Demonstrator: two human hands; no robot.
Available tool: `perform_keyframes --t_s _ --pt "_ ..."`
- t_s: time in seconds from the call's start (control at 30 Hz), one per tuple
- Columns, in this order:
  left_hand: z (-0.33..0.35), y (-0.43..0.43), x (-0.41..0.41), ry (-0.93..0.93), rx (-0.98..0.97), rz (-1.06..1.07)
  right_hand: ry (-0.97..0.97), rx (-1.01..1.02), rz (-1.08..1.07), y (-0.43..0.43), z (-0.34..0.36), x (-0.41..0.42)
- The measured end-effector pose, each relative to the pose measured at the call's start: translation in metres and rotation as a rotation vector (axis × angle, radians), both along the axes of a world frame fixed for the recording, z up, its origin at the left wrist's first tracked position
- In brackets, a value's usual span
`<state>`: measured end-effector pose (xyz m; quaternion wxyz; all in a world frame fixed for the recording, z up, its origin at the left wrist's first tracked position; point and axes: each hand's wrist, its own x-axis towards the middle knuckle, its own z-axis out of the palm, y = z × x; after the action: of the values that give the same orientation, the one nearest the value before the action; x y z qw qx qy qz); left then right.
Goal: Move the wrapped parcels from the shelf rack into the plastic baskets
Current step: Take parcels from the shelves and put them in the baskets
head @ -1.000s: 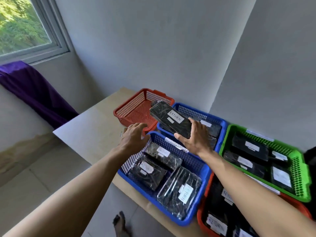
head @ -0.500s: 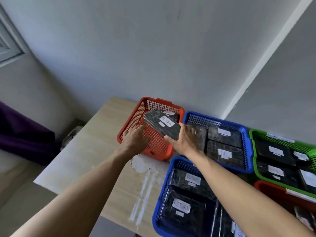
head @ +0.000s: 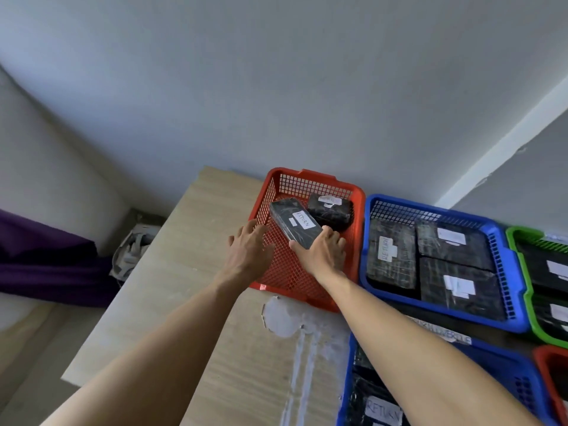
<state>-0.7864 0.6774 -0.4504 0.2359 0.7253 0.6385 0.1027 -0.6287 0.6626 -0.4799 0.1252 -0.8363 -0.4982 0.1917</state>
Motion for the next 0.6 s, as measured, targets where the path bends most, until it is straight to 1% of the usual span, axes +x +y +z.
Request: perform_keyframes --t_s 0.17,0.3,0.37,0.5,0.6 --pt "-0.017 0.015 0.000 0.051 -0.062 -0.038 0.124 -0.039 -0.100 0.017 -0.021 -0.027" --pt "-0.023 0.023 0.002 0.079 -0.026 -0.010 0.379 -0.189 -0.118 0.021 -0.034 -0.036" --pt "-0.024 0.028 0.000 0.077 0.005 0.013 0.463 -0.223 -0.151 0.021 -0.039 -0.036" --pt "-0.024 0.034 0.001 0.106 0.014 0.033 0.565 -0.186 -0.270 0.030 -0.043 -0.038" --pt "-0.028 0.035 -0.001 0.122 0.038 0.028 0.603 -0.146 -0.286 0.042 -0.043 -0.041"
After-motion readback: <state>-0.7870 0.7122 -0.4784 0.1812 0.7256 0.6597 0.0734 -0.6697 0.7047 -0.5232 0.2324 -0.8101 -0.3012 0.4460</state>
